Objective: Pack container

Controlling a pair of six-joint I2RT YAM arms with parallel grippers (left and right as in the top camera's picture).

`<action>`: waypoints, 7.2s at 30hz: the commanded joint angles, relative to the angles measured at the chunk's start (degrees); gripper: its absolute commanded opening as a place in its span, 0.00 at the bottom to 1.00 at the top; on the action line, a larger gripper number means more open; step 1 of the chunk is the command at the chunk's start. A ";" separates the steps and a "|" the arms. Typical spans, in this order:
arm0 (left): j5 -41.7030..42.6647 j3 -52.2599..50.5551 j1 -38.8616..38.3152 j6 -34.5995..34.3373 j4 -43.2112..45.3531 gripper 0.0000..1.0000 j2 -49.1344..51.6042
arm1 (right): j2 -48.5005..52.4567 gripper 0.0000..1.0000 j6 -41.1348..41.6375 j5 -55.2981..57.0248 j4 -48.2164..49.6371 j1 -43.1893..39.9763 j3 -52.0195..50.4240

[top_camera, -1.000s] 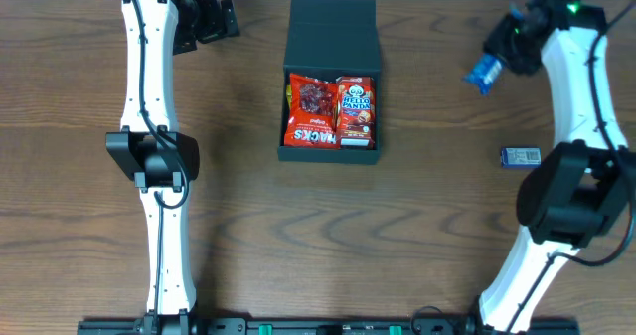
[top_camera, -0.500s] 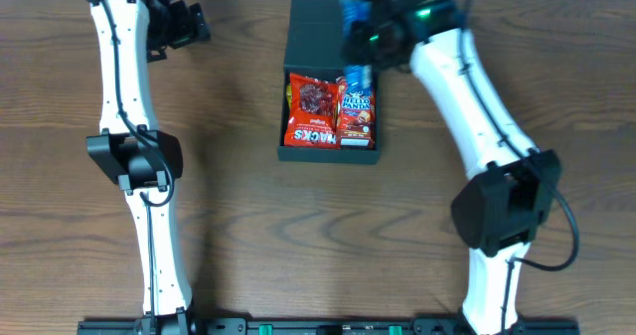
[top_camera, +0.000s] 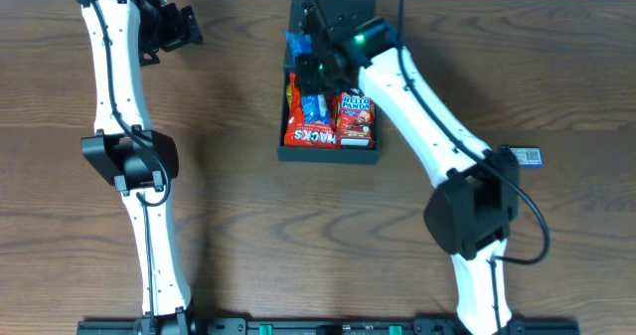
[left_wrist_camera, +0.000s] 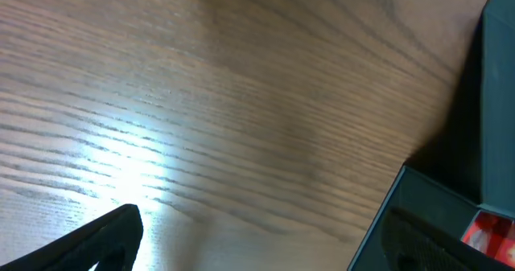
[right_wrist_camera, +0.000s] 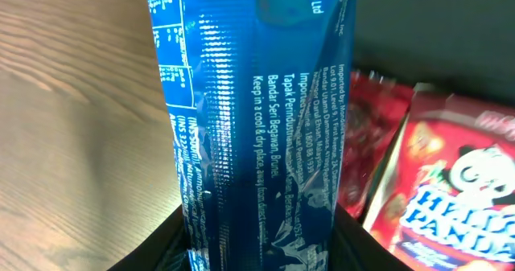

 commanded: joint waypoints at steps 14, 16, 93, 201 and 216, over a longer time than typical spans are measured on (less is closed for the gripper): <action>-0.33 1.22 0.04 -0.11 -0.70 0.95 -0.59 | 6.05 0.19 10.78 -1.60 -0.11 1.79 1.01; -0.31 1.22 0.04 -0.11 -0.70 0.95 -0.59 | 6.16 0.19 10.78 -1.57 0.20 2.16 1.01; -0.13 1.22 0.04 -0.09 -0.70 0.95 -0.59 | 11.52 0.02 -1.27 -36.46 16.33 -11.78 6.88; -0.13 1.20 -2.73 -2.86 -0.28 0.95 -0.59 | 7.87 0.01 -41.57 -36.24 -16.74 -5.66 -2.49; -0.11 1.20 -2.78 -2.86 -0.31 0.96 -0.59 | 5.75 0.01 -41.33 -37.16 -15.04 -6.01 0.39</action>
